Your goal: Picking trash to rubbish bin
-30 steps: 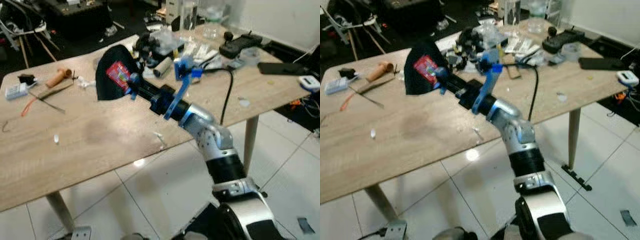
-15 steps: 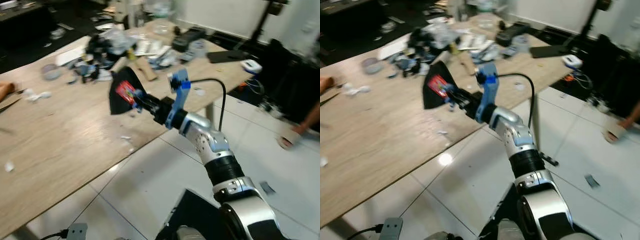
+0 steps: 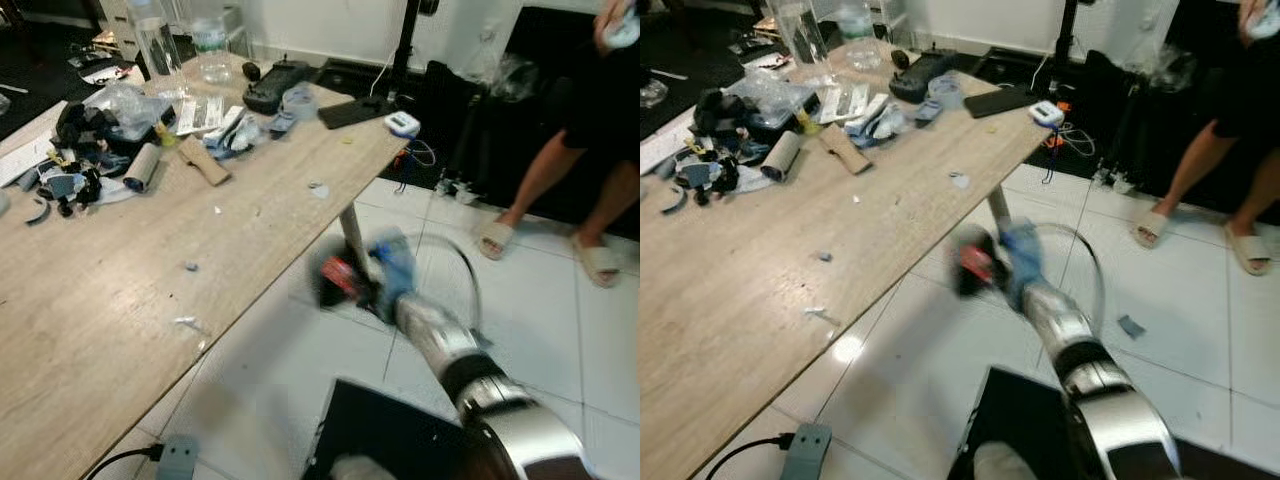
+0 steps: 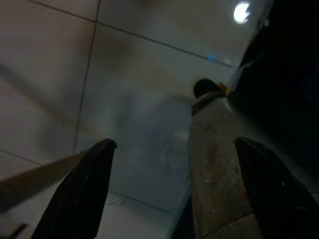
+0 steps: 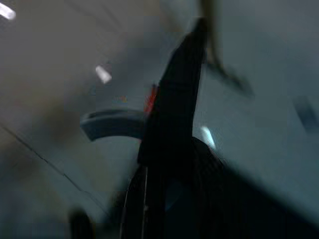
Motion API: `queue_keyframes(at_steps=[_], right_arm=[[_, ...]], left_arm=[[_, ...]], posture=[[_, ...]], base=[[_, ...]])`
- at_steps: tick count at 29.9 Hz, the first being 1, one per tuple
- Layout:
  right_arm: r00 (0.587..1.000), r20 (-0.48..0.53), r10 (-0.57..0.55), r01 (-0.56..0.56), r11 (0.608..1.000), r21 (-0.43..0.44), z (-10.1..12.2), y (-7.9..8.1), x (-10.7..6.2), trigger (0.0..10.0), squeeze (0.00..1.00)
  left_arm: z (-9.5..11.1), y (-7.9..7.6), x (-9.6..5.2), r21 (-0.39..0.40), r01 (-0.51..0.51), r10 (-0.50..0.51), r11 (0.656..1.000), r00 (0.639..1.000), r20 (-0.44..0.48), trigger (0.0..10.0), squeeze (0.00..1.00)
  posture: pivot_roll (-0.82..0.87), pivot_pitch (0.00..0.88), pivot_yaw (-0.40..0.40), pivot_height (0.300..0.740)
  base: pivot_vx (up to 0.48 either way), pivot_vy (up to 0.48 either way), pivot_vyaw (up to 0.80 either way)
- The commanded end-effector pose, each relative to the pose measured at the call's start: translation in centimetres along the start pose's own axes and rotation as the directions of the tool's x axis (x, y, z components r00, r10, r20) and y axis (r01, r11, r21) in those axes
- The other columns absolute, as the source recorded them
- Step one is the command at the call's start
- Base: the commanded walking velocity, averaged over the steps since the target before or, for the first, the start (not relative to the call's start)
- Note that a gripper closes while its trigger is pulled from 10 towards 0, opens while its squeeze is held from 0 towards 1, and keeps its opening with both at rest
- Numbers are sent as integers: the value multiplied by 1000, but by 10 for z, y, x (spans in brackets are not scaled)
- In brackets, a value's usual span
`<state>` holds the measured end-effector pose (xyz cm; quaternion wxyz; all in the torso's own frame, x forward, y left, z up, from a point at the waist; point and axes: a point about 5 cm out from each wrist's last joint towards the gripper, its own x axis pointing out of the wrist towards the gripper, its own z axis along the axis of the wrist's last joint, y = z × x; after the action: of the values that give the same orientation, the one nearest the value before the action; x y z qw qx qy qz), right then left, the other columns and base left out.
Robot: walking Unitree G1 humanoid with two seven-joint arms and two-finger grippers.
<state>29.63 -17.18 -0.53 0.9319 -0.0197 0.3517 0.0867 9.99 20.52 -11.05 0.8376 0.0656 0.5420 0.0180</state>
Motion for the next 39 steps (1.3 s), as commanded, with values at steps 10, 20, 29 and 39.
queue_keyframes(at_steps=[10,20,29,39], right_arm=[[942,-280,-183,198,980,25,-99,-27,-26,10000,0],[840,-504,-200,237,971,10,-178,-25,-63,10000,0],[825,-531,-194,229,973,1,-189,-24,-70,10000,0],[836,-517,-186,216,976,-3,-185,-24,-67,10000,0]], left_arm=[[-4,-2,0,41,11,-10,999,1000,-22,10000,0],[-3,-6,0,71,17,-16,997,1000,-20,10000,0],[-11,-3,-1,90,37,-32,995,998,-62,10000,0],[-10,2,-1,97,25,-18,995,998,-64,10000,0]], posture=[[-24,43,44,740],[-17,44,37,740],[-25,48,33,740],[-18,39,33,740]], base=[[0,0,-781],[0,0,-779],[0,-34,-150],[0,-431,0]])
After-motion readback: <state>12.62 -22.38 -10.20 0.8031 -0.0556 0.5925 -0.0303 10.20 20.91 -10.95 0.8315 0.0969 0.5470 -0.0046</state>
